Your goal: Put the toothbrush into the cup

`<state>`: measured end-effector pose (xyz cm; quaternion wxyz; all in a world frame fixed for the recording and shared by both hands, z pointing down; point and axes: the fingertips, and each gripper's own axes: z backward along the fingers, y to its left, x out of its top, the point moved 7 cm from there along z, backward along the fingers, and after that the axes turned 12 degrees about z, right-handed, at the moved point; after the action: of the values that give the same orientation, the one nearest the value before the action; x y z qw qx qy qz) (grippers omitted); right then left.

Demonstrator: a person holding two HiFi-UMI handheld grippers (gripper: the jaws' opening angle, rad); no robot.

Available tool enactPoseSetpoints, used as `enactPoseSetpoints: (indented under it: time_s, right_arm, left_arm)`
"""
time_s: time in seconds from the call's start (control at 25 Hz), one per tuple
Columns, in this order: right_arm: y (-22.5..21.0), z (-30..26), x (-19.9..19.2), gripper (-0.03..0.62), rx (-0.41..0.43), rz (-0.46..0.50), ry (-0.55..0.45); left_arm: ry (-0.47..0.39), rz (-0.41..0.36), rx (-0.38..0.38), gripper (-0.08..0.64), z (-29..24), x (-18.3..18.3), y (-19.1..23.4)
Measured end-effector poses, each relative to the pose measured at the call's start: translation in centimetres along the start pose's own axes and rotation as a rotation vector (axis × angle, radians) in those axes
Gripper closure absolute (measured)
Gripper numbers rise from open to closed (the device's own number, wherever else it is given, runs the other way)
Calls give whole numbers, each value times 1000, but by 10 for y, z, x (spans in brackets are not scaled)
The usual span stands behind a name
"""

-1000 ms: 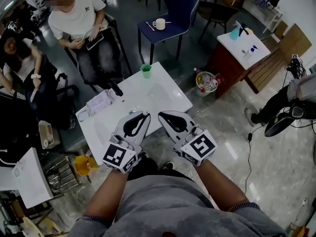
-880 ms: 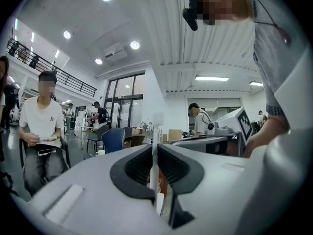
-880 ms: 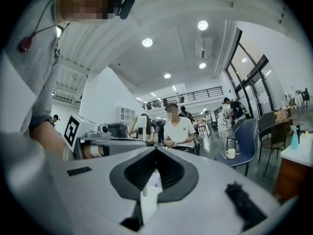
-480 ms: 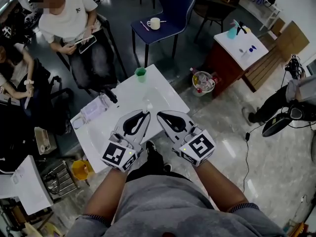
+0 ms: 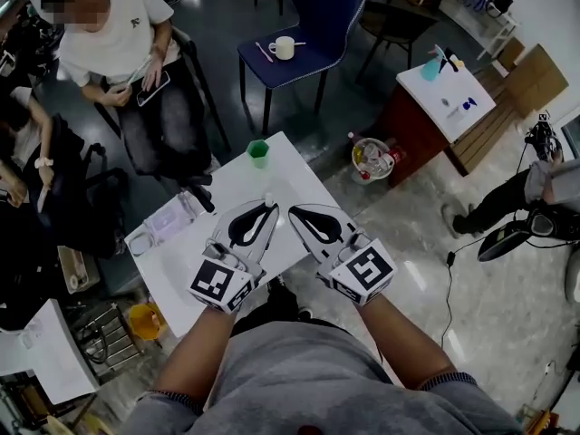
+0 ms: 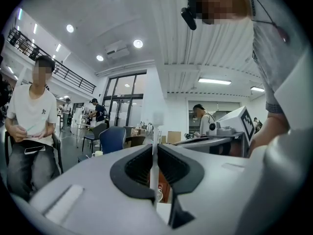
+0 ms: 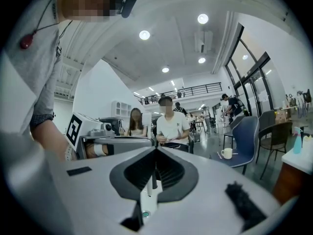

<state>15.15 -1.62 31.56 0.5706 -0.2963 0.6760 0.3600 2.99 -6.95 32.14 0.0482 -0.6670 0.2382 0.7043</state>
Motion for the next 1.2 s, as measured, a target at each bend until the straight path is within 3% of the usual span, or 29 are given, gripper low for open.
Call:
enactPoseSetpoints:
  time_s: [0.76,1.2]
  right_arm:
    - [-52,-90,-14,578,-26,-16,82]
    - [-87,-121,-31,578,29,-35,70]
  left_arm:
    - [9,41,-7,520,-36,7,110]
    - [-8,44,75,520,-62,5,140]
